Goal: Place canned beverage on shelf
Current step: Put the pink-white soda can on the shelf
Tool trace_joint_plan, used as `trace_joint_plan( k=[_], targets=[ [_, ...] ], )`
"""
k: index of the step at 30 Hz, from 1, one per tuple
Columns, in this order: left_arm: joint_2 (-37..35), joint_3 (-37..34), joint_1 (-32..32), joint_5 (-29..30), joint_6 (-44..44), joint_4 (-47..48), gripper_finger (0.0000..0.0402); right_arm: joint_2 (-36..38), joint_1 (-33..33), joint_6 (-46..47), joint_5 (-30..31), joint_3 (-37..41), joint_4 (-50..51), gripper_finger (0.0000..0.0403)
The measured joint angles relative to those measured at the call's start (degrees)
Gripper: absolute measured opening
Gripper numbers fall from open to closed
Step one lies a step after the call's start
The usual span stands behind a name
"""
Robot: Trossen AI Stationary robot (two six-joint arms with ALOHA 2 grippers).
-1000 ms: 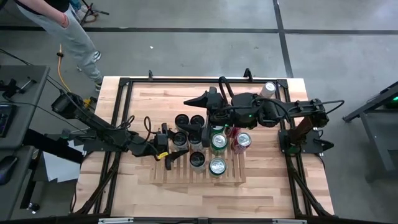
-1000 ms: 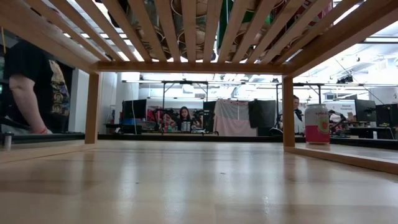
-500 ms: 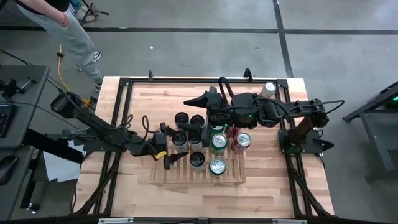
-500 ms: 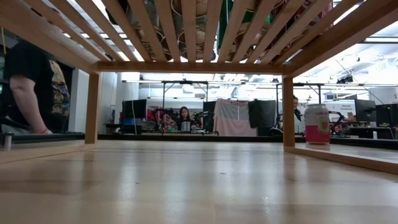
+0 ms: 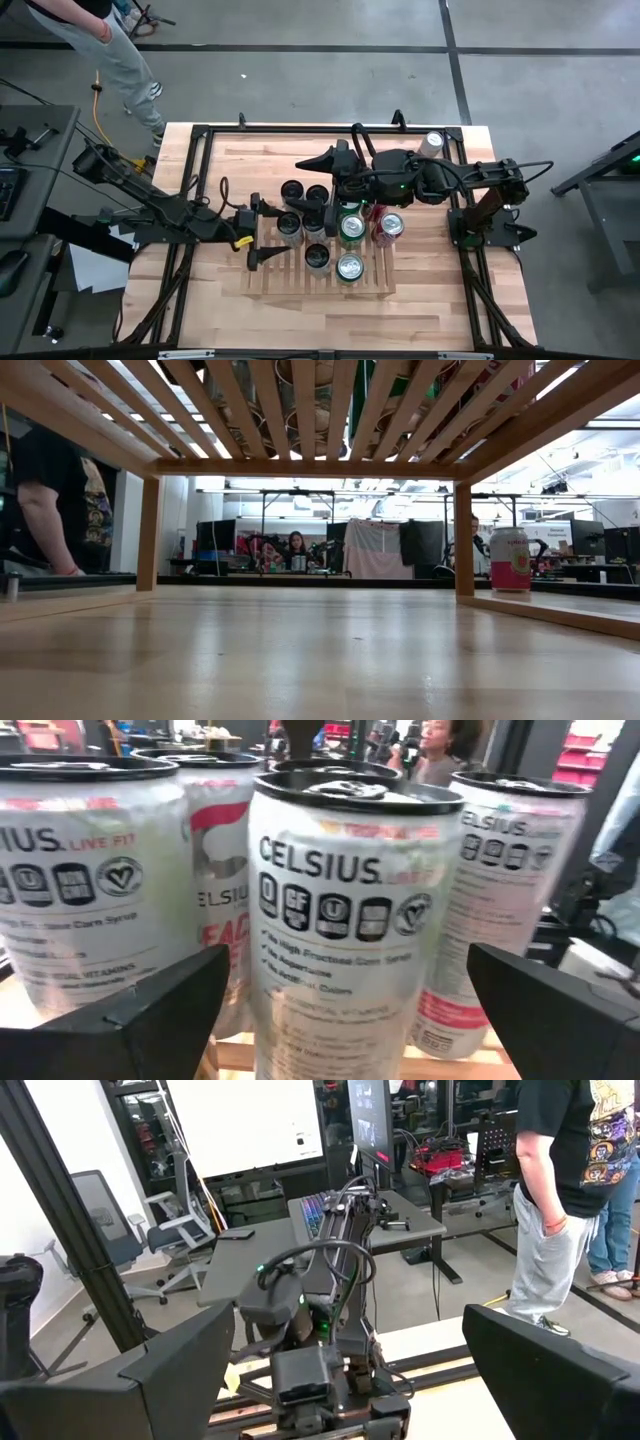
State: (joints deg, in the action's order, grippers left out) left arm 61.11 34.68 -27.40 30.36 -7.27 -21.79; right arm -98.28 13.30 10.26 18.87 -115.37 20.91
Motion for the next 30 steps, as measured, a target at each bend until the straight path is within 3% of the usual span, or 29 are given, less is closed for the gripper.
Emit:
trace_joint_plan(
  k=[13,24,30],
  targets=[
    [-6.55,0.0,-0.04,-12.11,-0.12,7.17,0.04,0.0,-0.02,-0.22,-0.02,0.0,0.02,0.0378],
    [-14.1,0.0,-0.02,-5.75,1.57,14.23,0.04,0.0,-0.02,-0.22,0.0,0.0,0.02,0.0378],
    [-19.22,0.0,-0.04,-5.21,1.39,14.11,0.04,0.0,-0.02,-0.22,0.0,0.0,0.02,0.0378]
  ],
)
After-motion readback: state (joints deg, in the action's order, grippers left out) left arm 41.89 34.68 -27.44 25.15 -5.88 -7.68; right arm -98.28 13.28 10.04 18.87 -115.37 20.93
